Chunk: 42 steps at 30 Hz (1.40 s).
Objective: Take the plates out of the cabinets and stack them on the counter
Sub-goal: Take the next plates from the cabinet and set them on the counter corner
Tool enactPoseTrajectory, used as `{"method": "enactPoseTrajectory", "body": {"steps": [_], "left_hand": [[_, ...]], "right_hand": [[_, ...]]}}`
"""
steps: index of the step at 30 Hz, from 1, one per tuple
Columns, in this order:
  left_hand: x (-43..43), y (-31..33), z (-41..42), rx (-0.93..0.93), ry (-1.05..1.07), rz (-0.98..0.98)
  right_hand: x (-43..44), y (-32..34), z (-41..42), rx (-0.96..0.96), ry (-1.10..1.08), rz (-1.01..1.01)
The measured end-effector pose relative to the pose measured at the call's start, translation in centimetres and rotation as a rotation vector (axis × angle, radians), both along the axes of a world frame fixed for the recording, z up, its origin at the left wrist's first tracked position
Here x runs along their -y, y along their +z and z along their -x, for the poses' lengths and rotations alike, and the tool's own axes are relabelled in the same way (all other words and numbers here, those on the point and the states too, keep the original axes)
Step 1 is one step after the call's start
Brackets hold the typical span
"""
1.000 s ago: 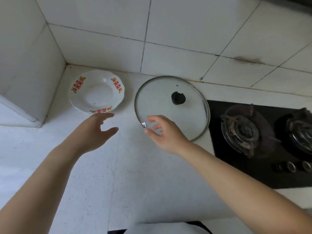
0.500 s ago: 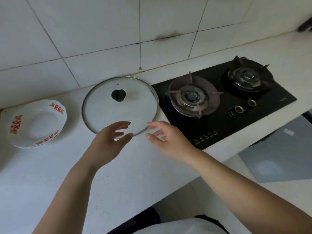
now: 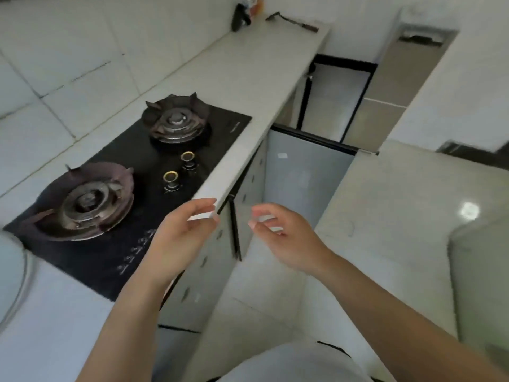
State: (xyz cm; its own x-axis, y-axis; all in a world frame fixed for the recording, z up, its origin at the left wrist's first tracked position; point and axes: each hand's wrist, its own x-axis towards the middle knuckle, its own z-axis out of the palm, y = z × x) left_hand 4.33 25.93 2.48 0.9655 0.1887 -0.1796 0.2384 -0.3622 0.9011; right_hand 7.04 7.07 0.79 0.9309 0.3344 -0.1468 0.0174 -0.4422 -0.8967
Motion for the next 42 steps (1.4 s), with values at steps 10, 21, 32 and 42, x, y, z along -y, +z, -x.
{"method": "enactPoseTrajectory", "body": {"steps": [10, 21, 32, 42], "left_hand": [[22.7, 1.2, -10.3, 0.063, -0.498, -0.106], [30.2, -1.1, -21.5, 0.127, -0.672, -0.204], [38.8, -0.6, -38.8, 0.216, -0.808, -0.249], [49.1, -2.5, -47.3, 0.173, -1.001, -0.355]], "right_hand": [[21.8, 0.9, -1.7, -0.006, -0.533, -0.05], [29.1, 0.4, -9.6, -0.03, -0.641, 0.023], [37.1, 1.8, -24.1, 0.069, -0.73, 0.166], [46.5, -0.3, -31.3, 0.048, -0.805, 0.218]]}}
